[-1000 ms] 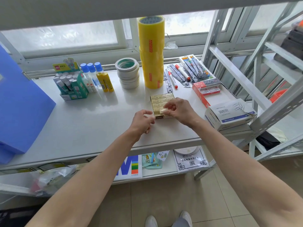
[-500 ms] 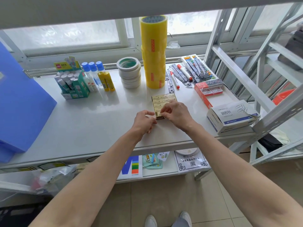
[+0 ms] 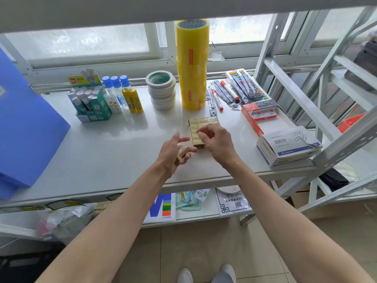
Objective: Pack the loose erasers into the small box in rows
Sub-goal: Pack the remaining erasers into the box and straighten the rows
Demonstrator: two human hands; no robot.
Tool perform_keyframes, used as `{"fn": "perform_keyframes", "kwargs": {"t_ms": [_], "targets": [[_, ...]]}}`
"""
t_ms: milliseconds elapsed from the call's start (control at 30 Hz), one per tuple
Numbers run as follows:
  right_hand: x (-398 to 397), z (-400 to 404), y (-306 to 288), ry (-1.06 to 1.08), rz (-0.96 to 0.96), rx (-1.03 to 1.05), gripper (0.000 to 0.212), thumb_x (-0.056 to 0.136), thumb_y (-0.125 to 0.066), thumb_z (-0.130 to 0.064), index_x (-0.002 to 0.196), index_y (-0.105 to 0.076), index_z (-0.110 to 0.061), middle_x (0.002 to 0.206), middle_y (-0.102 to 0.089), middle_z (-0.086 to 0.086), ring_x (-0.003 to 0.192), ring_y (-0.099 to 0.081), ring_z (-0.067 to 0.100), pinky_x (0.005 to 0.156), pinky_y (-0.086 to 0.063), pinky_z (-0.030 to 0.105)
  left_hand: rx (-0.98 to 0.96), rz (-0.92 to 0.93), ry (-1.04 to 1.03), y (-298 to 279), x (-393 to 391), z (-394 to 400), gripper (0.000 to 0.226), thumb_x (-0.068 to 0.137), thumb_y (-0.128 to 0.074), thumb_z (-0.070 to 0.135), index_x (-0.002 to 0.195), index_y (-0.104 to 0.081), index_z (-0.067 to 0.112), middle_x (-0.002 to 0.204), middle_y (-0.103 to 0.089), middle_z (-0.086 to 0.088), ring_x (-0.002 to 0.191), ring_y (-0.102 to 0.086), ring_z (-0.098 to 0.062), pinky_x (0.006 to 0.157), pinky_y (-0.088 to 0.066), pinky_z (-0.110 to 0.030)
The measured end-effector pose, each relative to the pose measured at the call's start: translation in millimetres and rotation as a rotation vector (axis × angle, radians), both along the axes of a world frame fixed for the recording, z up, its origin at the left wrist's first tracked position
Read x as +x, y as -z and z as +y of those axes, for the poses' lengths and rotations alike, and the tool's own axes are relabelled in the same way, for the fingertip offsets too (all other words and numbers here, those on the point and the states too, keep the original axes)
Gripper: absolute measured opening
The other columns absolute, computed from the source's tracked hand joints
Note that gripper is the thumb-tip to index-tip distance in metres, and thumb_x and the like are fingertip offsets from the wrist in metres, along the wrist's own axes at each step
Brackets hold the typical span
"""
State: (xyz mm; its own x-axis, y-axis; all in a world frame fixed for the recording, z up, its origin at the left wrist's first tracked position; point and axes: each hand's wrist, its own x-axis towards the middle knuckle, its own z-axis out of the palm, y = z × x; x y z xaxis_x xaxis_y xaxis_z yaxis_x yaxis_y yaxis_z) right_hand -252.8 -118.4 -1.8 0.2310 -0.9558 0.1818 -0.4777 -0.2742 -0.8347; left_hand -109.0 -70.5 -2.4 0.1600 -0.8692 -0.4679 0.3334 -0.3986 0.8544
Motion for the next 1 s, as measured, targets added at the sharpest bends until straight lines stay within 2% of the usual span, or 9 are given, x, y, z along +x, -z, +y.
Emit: {"fn": "perform_keyframes", "kwargs": {"t_ms": [133,267,333,400,600,767,833,900,1000], "targets": [[11.3,17.1,-11.3,-0.169,0.021,0.088,0.019,0.088,-0.063,-0.039,0.096,-0.075,-0.027,0.088,-0.063,-0.011,0.082,-0.06,0.011,0.077,-0.052,0.036,-0.02,0.096,0.041,-7.3,1.0,9.2,0.063,0.103,-0.023,0.052,0.124,-0.055,0.003,0.057,-0.063,-0.009,0.039,-0.05,-0.012,0.035,-0.04,-0.018],[14.1,22.8,-15.6,-0.293,0.28,0.096,0.023,0.089,-0.059,-0.049,0.102,-0.073,-0.037,0.102,-0.057,-0.012,0.105,-0.054,0.013,0.092,-0.044,0.041,-0.048,0.007,0.129,-7.2,0.5,12.8,0.071,0.098,-0.02,0.062,0.13,-0.055,0.009,0.08,-0.069,-0.009,0.048,-0.054,-0.01,0.041,-0.042,-0.019],[13.2,21.5,-13.3,-0.33,0.271,0.119,0.014,0.086,-0.061,-0.05,0.089,-0.072,-0.04,0.11,-0.062,-0.013,0.109,-0.054,0.013,0.096,-0.044,0.047,-0.042,-0.019,0.133,-9.9,-0.6,15.9,0.068,0.097,-0.019,0.062,0.128,-0.054,0.012,0.072,-0.07,-0.005,0.048,-0.054,-0.01,0.043,-0.043,-0.019],[11.7,21.6,-11.0,-0.349,0.214,0.133,0.011,0.083,-0.065,-0.048,0.074,-0.066,-0.042,0.109,-0.068,-0.012,0.104,-0.058,0.011,0.093,-0.047,0.05,-0.045,-0.006,0.14,-13.1,-1.9,19.0,0.064,0.098,-0.018,0.06,0.126,-0.052,0.014,0.06,-0.065,-0.002,0.045,-0.052,-0.009,0.041,-0.04,-0.018],[5.4,24.1,-11.9,-0.238,-0.112,0.182,0.014,0.085,-0.071,-0.03,0.079,-0.068,-0.018,0.067,-0.067,-0.002,0.062,-0.063,0.012,0.067,-0.055,0.039,-0.064,0.077,0.164,-13.4,1.6,19.8,0.06,0.101,-0.022,0.056,0.119,-0.05,0.006,0.06,-0.061,-0.007,0.04,-0.045,-0.011,0.035,-0.034,-0.017],[1.9,20.9,-7.5,-0.108,-0.192,0.131,0.015,0.088,-0.068,-0.027,0.08,-0.069,-0.014,0.069,-0.069,0.0,0.064,-0.065,0.013,0.069,-0.056,0.038,-0.098,-0.005,0.202,-14.8,-1.7,18.6,0.051,0.103,-0.032,0.048,0.113,-0.056,0.005,0.08,-0.064,-0.016,0.04,-0.047,-0.011,0.035,-0.034,-0.016],[0.1,18.6,-5.0,-0.086,-0.191,0.123,0.014,0.089,-0.067,-0.024,0.082,-0.07,-0.012,0.068,-0.068,-0.003,0.062,-0.062,0.01,0.066,-0.053,0.034,-0.127,-0.053,0.229,-12.6,-2.3,18.0,0.045,0.101,-0.043,0.043,0.115,-0.06,0.004,0.079,-0.061,-0.012,0.042,-0.046,-0.01,0.034,-0.032,-0.016],[-2.6,15.9,-2.5,-0.079,-0.184,0.123,0.013,0.09,-0.065,-0.022,0.083,-0.071,-0.014,0.067,-0.065,-0.005,0.06,-0.058,0.008,0.064,-0.049,0.031,-0.146,-0.083,0.238,-9.7,-2.5,16.9,0.034,0.099,-0.052,0.034,0.101,-0.061,0.002,0.077,-0.058,-0.009,0.042,-0.046,-0.009,0.033,-0.03,-0.015],[-8.8,13.8,-1.4,-0.124,-0.165,0.133,0.013,0.089,-0.067,-0.029,0.09,-0.072,-0.017,0.08,-0.067,-0.005,0.067,-0.058,0.009,0.067,-0.05,0.029,-0.141,-0.101,0.186,-6.6,-2.5,12.9,0.026,0.098,-0.055,0.028,0.092,-0.059,0.003,0.073,-0.057,-0.006,0.042,-0.045,-0.007,0.034,-0.029,-0.015]]}}
